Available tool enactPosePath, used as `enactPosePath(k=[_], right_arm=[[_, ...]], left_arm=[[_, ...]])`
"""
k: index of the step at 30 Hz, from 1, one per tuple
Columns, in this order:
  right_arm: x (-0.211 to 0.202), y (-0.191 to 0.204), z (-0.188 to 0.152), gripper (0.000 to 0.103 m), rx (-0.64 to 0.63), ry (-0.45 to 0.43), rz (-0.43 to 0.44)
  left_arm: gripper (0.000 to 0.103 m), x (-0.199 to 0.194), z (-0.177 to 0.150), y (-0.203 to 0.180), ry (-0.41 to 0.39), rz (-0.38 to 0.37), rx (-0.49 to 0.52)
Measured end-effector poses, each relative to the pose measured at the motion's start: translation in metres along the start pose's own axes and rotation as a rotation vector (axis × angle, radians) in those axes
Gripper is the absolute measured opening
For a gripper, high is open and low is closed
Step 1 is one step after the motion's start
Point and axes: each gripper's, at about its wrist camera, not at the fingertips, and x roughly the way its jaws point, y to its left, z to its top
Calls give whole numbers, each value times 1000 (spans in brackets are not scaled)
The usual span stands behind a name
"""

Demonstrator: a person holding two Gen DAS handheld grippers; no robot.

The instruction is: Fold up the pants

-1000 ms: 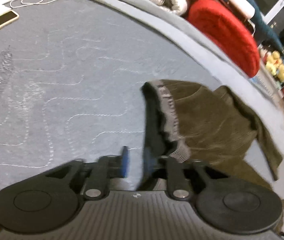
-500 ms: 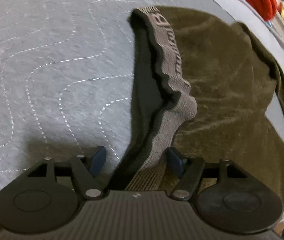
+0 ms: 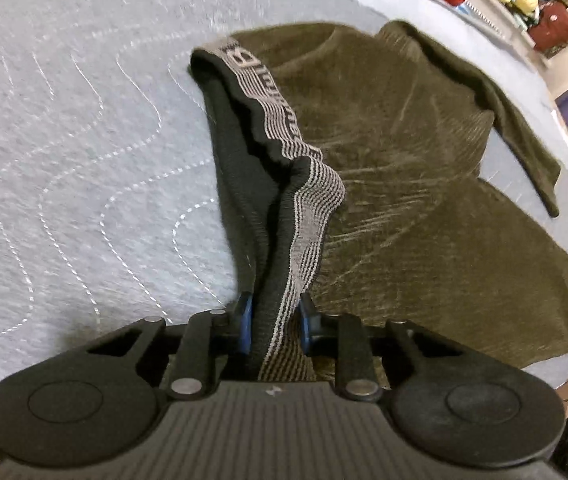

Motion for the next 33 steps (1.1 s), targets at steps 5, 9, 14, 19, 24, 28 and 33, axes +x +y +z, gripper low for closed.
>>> enactPosePath(k=[5,9,14,19,24,28,33], right_arm=[[-7,7,-4,9,-42,26,47],[-23,-5,5,6,-26,-34,11],[-2,-12,7,23,-20,73,-58],[-30,-9,13,38,-51,-78,-38],[1,5,-3,42,-179,160,-39],[-40,7,6,42,-192,-75,-21],[-87,7,14,46,-140,-178,202]], left_arm=[[23,-7,-5,0,-32,9,-2],[10,-10,-7,-7,-36,48,1],[14,-1,-8,-25,-1,99,63],[15,-21,-8,-41,-132,29,103],[26,30,-20,-72,138,140,275],[30,8,-18,-89,-16,161,303],[63,-42,-19,-94,-319,129,174]])
